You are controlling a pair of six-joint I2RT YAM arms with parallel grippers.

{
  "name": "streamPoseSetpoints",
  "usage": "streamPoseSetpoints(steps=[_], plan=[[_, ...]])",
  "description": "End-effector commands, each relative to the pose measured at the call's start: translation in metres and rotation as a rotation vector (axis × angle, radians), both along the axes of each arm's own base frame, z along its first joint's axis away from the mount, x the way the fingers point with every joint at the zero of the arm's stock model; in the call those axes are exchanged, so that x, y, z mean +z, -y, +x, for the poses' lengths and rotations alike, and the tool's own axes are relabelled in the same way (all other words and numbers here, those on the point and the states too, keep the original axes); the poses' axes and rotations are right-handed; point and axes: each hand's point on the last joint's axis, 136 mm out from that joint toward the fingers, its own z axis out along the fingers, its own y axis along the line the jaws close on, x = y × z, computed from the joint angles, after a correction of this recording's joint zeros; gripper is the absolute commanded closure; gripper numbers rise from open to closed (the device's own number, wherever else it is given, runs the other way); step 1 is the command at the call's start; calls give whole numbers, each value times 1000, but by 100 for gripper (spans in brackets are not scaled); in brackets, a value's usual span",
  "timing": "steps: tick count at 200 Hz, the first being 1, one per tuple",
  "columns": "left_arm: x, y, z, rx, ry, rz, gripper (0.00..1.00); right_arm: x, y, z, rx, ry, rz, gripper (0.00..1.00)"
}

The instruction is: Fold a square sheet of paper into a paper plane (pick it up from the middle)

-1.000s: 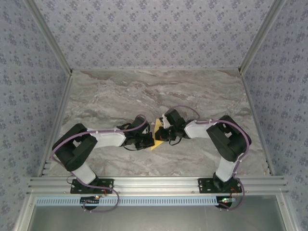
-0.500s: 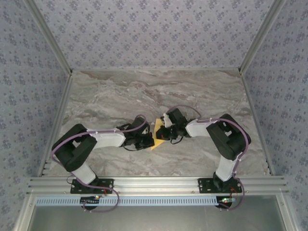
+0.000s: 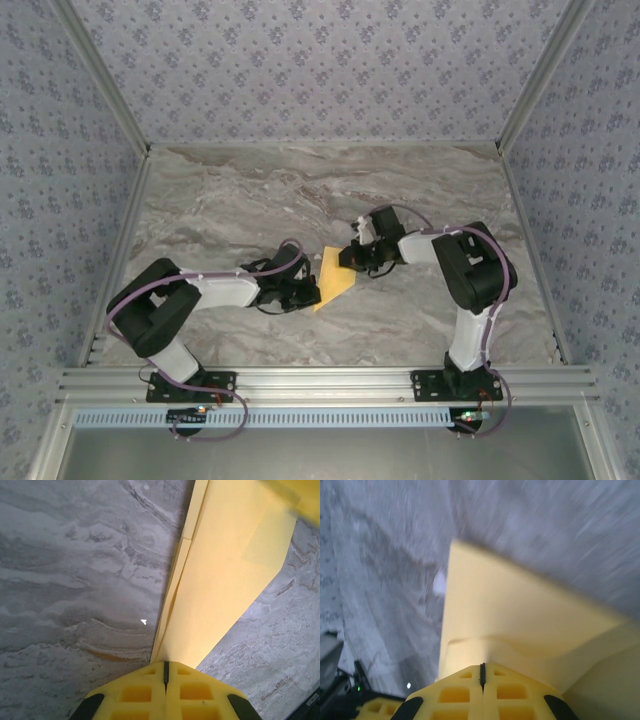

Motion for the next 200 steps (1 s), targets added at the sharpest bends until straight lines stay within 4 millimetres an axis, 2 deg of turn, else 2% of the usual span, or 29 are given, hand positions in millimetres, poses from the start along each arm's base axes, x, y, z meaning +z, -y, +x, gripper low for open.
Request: streamPoseSetpoints(steps=[1,32,50,79,99,117,138,151,166,200], plan=[[-37,-43,-39,0,-142,190,100,-7,23,26,-58,45,-84,100],[-34,-40,-35,-3,-130,185,100,26,13,19,-19,94,-20,100],[-33,-39,-34,-2,-124,182,100,37,11,9,-10,113,-10,100],[-27,-33,-29,-11,-102,161,100,34,13,-9,-23,105,-24,100],[-13,-22,-21,-34,-55,113,100,26,21,-15,-60,86,-55,100],[13,-3,-7,-62,27,14,99,24,26,-15,-92,76,-69,100],[50,19,10,-89,127,-104,89,25,23,-14,-99,75,-61,99],[65,28,17,-105,170,-132,84,26,23,-12,-105,74,-60,98],[70,32,24,-112,192,-134,81,26,24,-9,-119,78,-60,97],[60,38,38,-111,198,-89,80,24,25,-7,-146,77,-61,97]])
